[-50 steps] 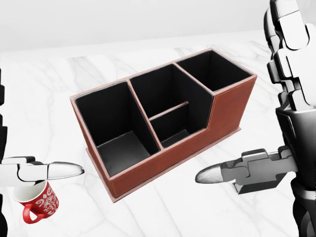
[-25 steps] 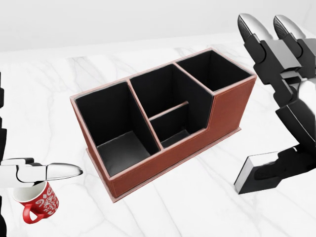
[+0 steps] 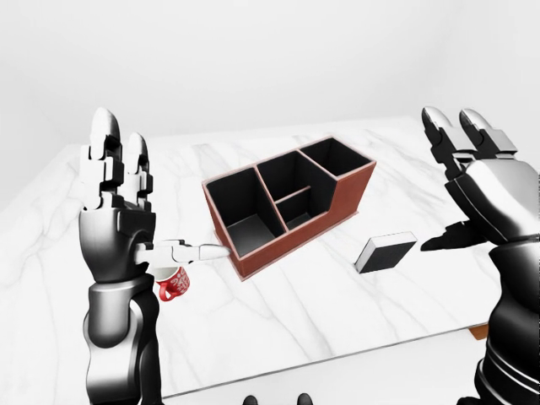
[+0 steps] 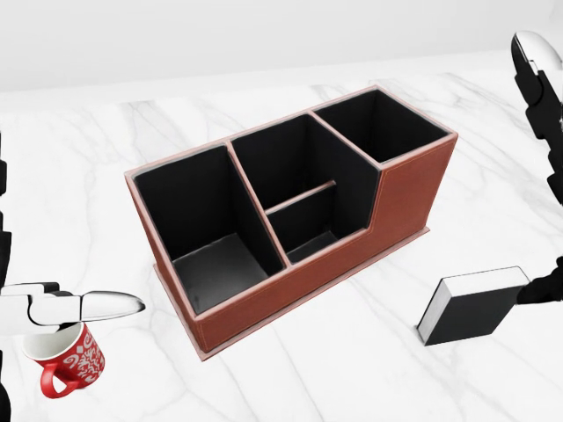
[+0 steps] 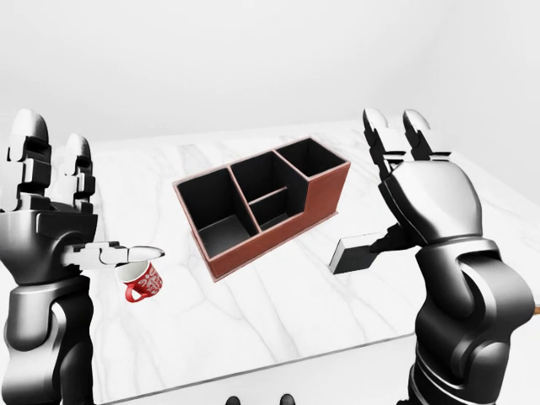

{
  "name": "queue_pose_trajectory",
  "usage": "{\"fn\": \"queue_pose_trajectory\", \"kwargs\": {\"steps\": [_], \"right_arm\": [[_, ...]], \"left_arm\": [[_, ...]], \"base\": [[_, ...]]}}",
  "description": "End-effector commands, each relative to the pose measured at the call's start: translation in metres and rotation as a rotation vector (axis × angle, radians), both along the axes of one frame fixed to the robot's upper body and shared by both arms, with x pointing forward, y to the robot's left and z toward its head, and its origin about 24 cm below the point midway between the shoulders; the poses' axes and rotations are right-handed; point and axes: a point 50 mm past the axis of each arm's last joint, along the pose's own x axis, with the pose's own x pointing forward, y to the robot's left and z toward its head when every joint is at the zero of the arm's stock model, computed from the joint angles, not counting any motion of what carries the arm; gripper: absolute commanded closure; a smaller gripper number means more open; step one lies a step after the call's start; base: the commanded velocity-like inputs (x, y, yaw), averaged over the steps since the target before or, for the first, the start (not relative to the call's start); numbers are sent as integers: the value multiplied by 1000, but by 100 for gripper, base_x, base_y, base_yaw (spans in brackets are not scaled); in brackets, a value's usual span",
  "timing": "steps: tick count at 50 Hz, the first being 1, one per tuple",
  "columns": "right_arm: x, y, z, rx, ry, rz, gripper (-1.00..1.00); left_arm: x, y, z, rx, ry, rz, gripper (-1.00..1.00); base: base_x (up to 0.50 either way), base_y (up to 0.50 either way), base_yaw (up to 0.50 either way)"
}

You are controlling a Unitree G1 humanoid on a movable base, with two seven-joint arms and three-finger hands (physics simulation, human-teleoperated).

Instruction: Pick up the book and place it in the left compartment of the caddy.

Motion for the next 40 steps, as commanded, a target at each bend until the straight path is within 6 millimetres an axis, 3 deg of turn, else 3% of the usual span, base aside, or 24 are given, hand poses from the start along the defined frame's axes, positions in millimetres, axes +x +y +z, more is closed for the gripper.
{"fn": "queue_pose_trajectory", "kwargs": {"steps": [1,9,14,20,40], "right_arm": [[8,-14,-21,36,107,-69,-100],[14,-16,-37,85,176,-64,-100],[23,-13,-62,133,284,-44,-100],[24,-19,-77,157,354,-63,-100],[49,-20,-109,177,515,-69,-100]], "left_arm": [[0,1,0,-2,2,1,-100],[0,0,-1,-2,5,-1,-100],[1,0,-3,-2,15,-3,-100],[1,0,-3,-4,13,-1,-100],[-3,-2,-1,-3,1,-5,-100]], "base": [[0,0,0],[0,0,0],[0,0,0],[0,0,0],[0,0,0]]}}
